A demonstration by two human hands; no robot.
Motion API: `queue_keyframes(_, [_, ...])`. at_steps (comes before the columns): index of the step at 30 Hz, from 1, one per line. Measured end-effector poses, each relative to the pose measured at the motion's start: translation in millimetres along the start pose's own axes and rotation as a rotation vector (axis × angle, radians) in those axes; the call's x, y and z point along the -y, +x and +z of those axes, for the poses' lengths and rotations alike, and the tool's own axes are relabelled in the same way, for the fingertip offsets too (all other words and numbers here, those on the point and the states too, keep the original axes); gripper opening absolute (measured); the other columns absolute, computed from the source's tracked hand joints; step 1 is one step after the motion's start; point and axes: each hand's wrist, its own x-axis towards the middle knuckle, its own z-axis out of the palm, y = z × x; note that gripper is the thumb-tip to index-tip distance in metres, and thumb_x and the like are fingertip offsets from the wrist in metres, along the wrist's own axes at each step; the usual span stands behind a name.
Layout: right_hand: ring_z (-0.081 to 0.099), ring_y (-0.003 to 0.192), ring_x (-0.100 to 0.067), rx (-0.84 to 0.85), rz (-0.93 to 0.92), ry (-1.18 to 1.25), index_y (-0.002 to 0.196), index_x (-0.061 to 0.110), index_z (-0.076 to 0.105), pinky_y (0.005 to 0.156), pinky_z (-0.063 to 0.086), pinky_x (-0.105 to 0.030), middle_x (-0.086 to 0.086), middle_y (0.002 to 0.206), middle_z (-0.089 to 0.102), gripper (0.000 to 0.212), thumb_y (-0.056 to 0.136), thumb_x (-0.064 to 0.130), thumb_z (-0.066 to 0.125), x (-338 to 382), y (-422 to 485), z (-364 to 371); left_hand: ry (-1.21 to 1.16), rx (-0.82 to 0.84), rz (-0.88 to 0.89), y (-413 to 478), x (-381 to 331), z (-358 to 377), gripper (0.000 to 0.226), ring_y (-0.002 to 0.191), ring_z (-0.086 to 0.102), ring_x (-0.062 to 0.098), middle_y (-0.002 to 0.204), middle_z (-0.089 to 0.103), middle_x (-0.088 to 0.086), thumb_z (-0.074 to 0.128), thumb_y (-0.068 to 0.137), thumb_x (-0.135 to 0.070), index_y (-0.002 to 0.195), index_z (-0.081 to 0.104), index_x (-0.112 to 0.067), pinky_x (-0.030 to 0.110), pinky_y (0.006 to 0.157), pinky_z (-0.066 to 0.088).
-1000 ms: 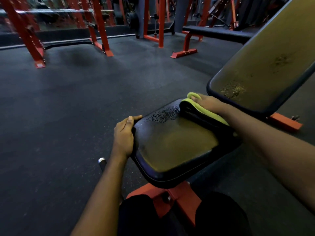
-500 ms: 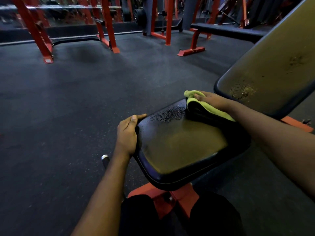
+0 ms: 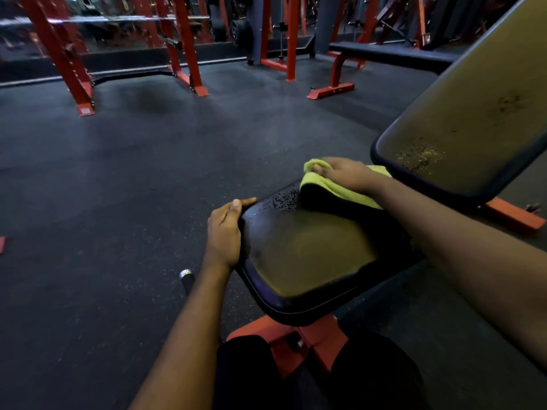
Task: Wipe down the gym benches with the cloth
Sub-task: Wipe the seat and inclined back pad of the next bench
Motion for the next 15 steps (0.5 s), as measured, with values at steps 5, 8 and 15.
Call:
queue_keyframes(5, [0.041,0.135,-0.014,0.012,0.024,0.246,0.146,0.034,0.045,0.106,0.027,-0.024,0.010,0.144,0.048,0.047,0.102,0.050,0.041,-7,-15,-8,0.003,0.007,-0.006,-1,-1,0,0.042,0.098,0.068,0.011,0.101,0.074,-0.001,0.038,0.100,-0.026,0.108,0.074,-0.006,0.023,0.083,0.050])
queue_keyframes(8, [0.035,0.143,-0.020,-0.023,0.020,0.008,0.149,0.032,0.040,0.112,0.025,-0.035,0.006,0.154,0.041,0.050,0.104,0.051,0.033,6,-10,-2,0.000,0.007,-0.009,-1,-2,0,0.047,0.099,0.068,0.014,0.103,0.074,0.002,0.037,0.096,-0.032,0.109,0.073,-0.005,0.027,0.086,0.051])
queue_keyframes(15, [0.024,0.148,-0.015,-0.018,0.013,0.088,0.152,0.036,0.035,0.119,0.015,-0.036,0.012,0.159,0.031,0.051,0.103,0.052,0.034,5,-22,-3,0.028,-0.011,-0.007,-2,-2,1,0.049,0.098,0.068,0.012,0.102,0.074,0.000,0.036,0.094,-0.036,0.107,0.075,-0.009,0.031,0.088,0.052])
